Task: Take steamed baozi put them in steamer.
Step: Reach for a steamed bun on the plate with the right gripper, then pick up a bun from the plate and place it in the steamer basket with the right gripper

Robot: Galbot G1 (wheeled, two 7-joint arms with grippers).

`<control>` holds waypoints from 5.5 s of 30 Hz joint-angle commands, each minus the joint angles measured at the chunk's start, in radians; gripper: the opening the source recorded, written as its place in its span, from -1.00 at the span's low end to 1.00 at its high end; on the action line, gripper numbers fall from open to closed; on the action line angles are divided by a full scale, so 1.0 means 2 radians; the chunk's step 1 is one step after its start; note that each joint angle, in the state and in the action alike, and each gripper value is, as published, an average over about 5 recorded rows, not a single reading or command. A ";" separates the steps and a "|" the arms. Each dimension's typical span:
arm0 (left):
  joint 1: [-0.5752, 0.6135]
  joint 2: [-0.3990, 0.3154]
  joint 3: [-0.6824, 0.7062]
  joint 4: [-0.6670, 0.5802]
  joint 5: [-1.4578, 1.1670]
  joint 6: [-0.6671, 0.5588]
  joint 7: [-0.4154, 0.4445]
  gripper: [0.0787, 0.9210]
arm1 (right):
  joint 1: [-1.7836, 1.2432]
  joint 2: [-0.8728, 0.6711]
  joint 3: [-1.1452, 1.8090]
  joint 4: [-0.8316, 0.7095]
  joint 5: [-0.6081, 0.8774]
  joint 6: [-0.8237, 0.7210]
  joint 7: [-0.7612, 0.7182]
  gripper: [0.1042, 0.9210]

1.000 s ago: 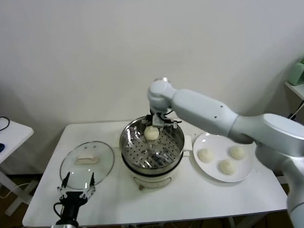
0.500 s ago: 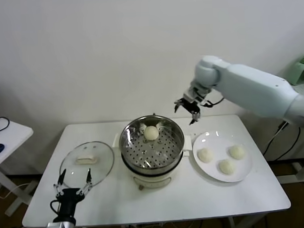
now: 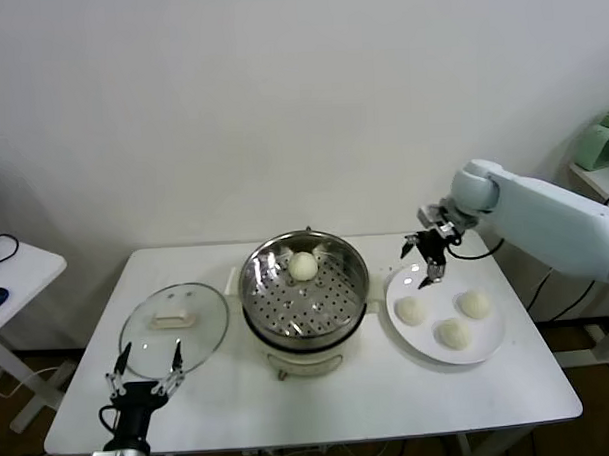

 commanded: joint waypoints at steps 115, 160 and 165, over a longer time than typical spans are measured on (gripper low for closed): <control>0.047 -0.008 0.015 -0.042 0.002 -0.012 0.000 0.77 | 0.098 0.282 -0.165 -0.067 0.328 -0.097 0.063 0.40; 0.037 -0.012 0.016 -0.036 -0.003 -0.009 0.000 0.77 | 0.086 0.277 -0.164 -0.066 0.288 -0.079 0.055 0.75; 0.039 -0.013 0.015 -0.046 -0.013 -0.004 0.001 0.77 | 0.107 0.263 -0.165 -0.049 0.286 -0.073 0.050 0.76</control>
